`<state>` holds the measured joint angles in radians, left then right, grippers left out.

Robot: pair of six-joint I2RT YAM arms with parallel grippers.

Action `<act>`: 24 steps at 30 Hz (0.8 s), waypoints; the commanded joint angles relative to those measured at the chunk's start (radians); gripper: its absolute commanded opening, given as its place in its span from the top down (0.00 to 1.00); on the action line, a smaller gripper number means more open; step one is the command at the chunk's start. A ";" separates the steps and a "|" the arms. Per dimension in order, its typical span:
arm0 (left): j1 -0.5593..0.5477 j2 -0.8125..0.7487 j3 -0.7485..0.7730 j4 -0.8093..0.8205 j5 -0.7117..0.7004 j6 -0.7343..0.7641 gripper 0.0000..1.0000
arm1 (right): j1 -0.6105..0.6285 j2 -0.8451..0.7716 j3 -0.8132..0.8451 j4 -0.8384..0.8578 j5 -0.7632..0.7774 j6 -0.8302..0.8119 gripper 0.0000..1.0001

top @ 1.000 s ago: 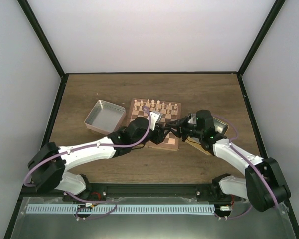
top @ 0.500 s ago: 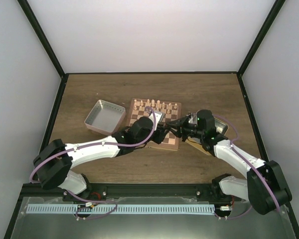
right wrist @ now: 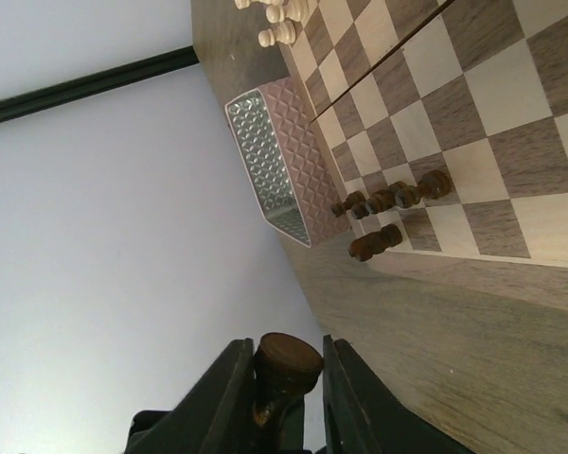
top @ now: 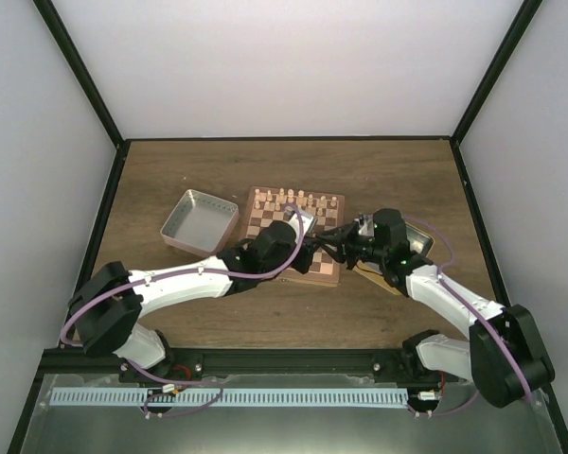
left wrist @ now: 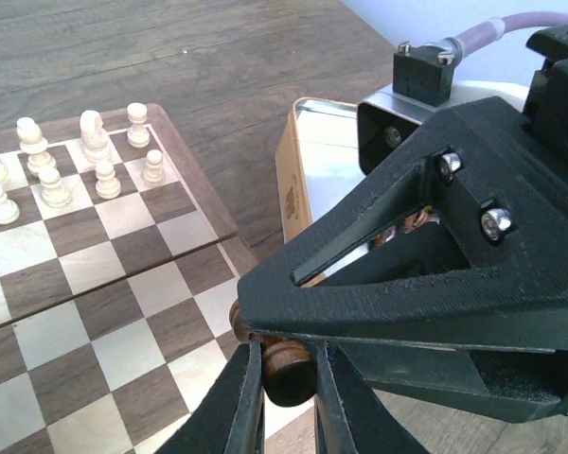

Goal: Set up the chess pieces on the board
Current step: Place the chess piece on the chessboard.

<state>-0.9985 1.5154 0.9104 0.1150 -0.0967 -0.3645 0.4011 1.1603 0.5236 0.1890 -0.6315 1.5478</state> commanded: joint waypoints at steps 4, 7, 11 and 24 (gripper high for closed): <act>0.004 -0.037 0.070 -0.210 -0.045 -0.014 0.93 | 0.014 0.030 0.163 -0.184 0.116 -0.332 0.44; 0.009 -0.073 0.110 -0.405 -0.014 -0.035 0.92 | 0.013 0.055 0.205 -0.228 0.162 -0.449 0.36; 0.023 -0.135 0.145 -0.642 -0.021 -0.053 0.92 | 0.013 0.054 0.214 -0.262 0.248 -0.548 0.33; 0.280 -0.147 0.112 -0.965 0.082 -0.083 0.91 | 0.009 0.042 0.227 -0.345 0.367 -0.631 0.33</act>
<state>-0.7715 1.3350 1.0348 -0.7662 -0.0620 -0.4568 0.4091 1.2110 0.7082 -0.1299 -0.3054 0.9531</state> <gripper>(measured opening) 0.125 0.667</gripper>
